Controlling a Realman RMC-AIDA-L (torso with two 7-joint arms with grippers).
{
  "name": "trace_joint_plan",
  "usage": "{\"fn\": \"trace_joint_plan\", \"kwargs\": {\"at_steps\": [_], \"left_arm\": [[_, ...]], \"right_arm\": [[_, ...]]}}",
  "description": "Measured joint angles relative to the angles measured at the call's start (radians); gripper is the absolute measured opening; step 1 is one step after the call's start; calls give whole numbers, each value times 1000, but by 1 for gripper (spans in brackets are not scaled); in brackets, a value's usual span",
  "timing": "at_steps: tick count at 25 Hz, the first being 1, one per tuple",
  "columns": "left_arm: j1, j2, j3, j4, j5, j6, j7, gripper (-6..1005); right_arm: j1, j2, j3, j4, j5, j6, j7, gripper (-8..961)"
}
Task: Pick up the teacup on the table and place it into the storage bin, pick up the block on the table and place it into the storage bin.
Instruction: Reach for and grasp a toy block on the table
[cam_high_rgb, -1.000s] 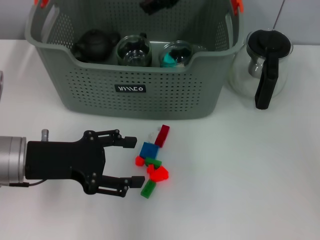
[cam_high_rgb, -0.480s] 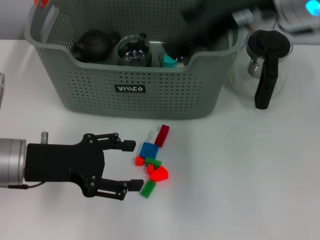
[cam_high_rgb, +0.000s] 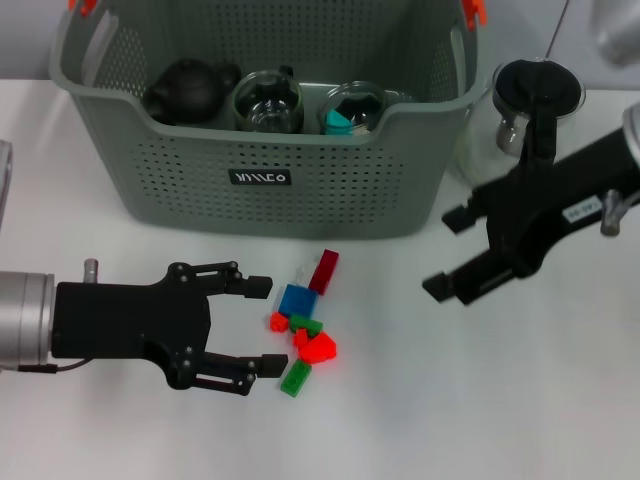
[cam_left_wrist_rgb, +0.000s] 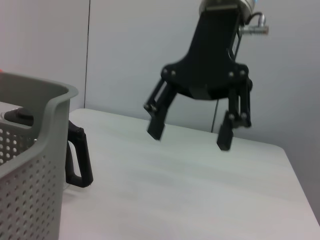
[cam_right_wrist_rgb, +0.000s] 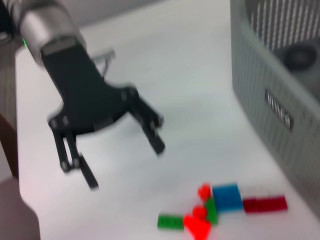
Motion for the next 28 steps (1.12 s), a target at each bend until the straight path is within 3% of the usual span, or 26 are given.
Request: {"fn": "trace_joint_plan", "kwargs": {"at_steps": [4,18,28], "left_arm": [[0,1,0,0,1,-2,0,874],[-2,1,4,5,19,-2,4,874],[-4,4,1,7,19,-2,6,874]], "right_arm": [[12,13,-30,37,-57,6,-8,927],[115,17,-136,346,-45,186,-63,927],[167,16,-195,476,-44,333,-62,928]]}}
